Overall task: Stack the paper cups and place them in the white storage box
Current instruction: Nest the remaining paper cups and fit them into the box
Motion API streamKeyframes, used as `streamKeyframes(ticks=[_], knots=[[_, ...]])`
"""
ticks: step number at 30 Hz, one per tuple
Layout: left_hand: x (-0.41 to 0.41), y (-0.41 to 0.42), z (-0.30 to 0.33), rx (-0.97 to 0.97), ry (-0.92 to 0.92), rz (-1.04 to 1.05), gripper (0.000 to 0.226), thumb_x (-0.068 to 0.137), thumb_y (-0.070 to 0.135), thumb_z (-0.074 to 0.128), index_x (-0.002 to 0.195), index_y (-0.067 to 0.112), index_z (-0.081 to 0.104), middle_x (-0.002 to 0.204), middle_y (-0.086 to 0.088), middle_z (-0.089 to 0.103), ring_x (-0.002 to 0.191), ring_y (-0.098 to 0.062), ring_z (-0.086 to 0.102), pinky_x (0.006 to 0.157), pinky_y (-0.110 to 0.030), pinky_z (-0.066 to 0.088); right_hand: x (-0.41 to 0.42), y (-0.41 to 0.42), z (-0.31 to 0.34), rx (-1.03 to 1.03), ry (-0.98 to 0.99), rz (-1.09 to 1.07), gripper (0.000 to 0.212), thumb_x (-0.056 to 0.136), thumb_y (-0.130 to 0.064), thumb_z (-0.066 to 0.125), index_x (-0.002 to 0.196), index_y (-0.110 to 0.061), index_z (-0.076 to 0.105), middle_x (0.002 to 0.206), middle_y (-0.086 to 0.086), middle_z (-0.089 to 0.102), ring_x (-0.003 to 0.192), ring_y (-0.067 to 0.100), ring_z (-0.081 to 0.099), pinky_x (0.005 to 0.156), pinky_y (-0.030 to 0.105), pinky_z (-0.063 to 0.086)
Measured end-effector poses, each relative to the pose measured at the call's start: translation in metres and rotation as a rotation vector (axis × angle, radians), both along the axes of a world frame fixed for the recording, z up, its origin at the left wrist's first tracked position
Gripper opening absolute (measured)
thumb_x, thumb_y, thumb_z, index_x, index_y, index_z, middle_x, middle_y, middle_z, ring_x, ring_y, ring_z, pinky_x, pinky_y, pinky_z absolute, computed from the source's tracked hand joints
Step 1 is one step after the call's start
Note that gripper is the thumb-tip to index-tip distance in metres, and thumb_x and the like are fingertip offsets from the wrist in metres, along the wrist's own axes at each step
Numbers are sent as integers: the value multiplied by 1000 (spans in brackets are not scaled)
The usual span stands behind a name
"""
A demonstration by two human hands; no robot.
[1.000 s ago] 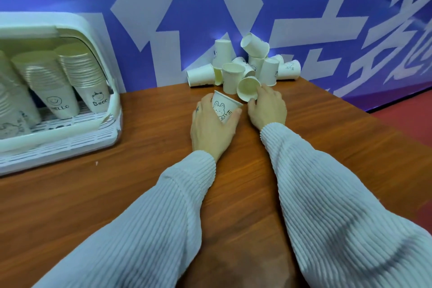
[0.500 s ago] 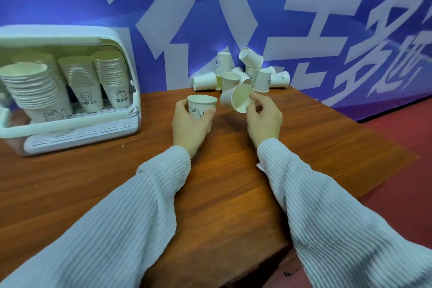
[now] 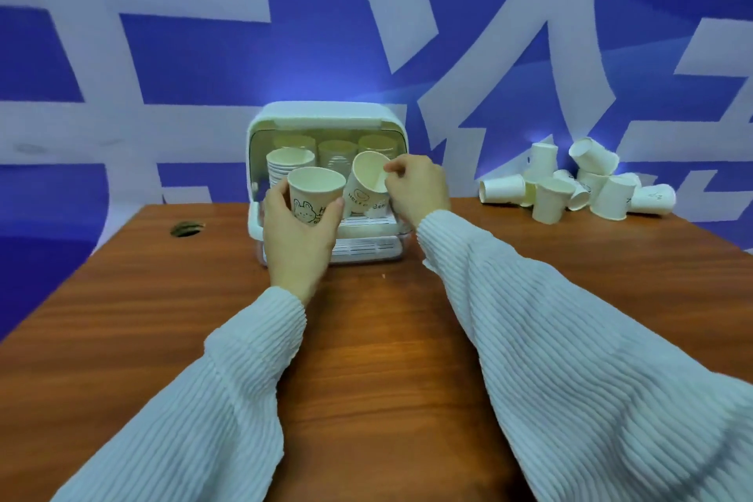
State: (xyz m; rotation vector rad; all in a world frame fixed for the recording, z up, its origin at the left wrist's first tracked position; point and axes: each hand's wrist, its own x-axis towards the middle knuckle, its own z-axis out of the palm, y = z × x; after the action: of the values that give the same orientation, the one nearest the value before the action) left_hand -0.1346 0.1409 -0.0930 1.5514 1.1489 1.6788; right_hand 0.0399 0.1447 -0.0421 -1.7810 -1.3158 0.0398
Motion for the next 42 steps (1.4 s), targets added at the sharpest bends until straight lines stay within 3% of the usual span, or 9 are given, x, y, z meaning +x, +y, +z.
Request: streamKeyframes(ticks=[3, 5, 8, 13, 16, 19, 24, 29, 42], knots=[[-10, 7, -8, -14, 8, 29, 66, 75, 52, 79, 130, 29, 52, 120, 19, 59, 112, -6, 59, 101, -43, 51, -17, 25, -2, -200, -85, -3, 35, 97, -12, 53, 124, -19, 74, 128, 13, 69, 120, 39, 61, 97, 41, 49], [-12, 9, -12, -4, 12, 30, 63, 75, 52, 79, 128, 32, 51, 117, 25, 55, 113, -4, 55, 102, -47, 50, -23, 39, -7, -270, -112, 14, 31, 96, -11, 54, 117, -17, 76, 123, 15, 70, 117, 40, 62, 99, 43, 50], [-12, 13, -13, 16, 17, 14, 64, 79, 40, 84, 132, 25, 51, 117, 21, 52, 110, 1, 51, 101, -41, 51, -30, 58, -13, -322, -156, 45, 27, 94, -12, 55, 106, -16, 79, 116, 11, 74, 114, 35, 64, 103, 39, 47], [-15, 18, -13, 14, 25, -20, 63, 81, 36, 84, 132, 26, 49, 115, 29, 48, 110, 22, 43, 91, -11, 42, -35, 66, -15, -359, -133, 95, 27, 96, -19, 54, 106, -18, 79, 114, 8, 75, 111, 31, 66, 86, 31, 48], [-14, 16, -10, 6, 47, -50, 64, 81, 39, 83, 134, 25, 49, 115, 24, 52, 105, 14, 48, 81, 1, 37, -35, 52, -4, -82, -14, 89, 25, 97, -28, 54, 99, -24, 78, 101, -4, 77, 97, 22, 68, 87, 36, 55], [-9, 18, -4, -7, 81, -54, 64, 82, 45, 82, 134, 27, 49, 121, 16, 54, 108, 1, 51, 84, -6, 38, -35, 19, 9, 192, 158, 379, 26, 98, -17, 55, 108, -25, 78, 101, -13, 75, 81, 6, 65, 75, 29, 56], [5, 28, -1, -74, 112, -80, 69, 76, 63, 73, 135, 35, 51, 127, 12, 63, 117, -11, 60, 98, -42, 54, -30, -2, 9, 131, -231, 509, 18, 95, -17, 64, 102, -21, 81, 94, -15, 74, 87, 4, 66, 81, 25, 54], [8, 25, -9, -73, 213, -40, 82, 87, 41, 73, 157, 23, 33, 149, -1, 49, 137, -21, 47, 113, -48, 43, -22, 8, 6, 291, -180, 337, 16, 98, -21, 62, 103, -20, 78, 99, -11, 74, 94, 4, 66, 87, 34, 57], [12, 25, -10, -51, 327, -17, 56, 90, 32, 67, 142, 19, 50, 139, -3, 54, 125, -23, 53, 109, -48, 41, -32, 41, -7, 229, -392, 320, 16, 102, -17, 55, 105, -12, 70, 101, 2, 68, 94, 18, 63, 85, 39, 52]])
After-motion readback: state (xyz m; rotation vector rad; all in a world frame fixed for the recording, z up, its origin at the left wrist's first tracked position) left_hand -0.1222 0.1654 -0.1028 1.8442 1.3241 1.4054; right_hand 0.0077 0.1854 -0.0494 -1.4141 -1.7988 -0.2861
